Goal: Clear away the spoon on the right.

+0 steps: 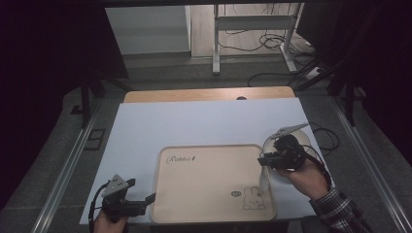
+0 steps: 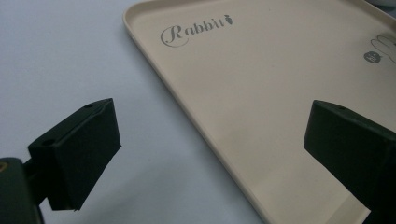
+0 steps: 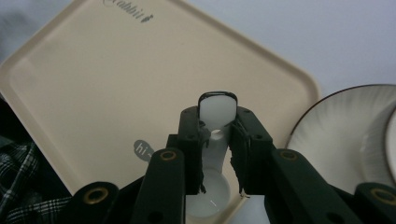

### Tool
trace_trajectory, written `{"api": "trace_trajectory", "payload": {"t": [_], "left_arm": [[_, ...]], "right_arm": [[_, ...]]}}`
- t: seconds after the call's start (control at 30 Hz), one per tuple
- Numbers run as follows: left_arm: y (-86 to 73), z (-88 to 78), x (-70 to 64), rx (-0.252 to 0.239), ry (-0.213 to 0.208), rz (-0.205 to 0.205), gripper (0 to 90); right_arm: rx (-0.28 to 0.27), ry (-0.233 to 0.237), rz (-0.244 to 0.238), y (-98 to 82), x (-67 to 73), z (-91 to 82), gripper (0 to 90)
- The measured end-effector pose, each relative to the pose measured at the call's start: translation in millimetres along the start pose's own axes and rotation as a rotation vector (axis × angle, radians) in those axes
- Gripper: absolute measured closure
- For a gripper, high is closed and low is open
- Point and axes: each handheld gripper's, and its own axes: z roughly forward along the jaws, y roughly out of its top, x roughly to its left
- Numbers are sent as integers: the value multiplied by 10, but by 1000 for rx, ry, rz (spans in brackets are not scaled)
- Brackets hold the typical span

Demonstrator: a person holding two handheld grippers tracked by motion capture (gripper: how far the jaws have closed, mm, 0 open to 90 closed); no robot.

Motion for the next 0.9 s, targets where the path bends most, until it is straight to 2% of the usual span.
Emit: {"api": "trace_trajectory", "payload": {"t": [0.17,0.5,0.83,0.9], "left_arm": [[0,0,0,0,0,1,34],[-1,-2,1,-1,-2,1,34],[-2,-5,2,-2,-4,2,34],[-2,-5,2,-2,-3,2,34]], "right_arm": [[39,7,4,-40,38,164,745],[46,41,30,-27,92,558,739],[65,22,22,-61,116,999,730],[71,19,15,-87,115,1051,697]]}}
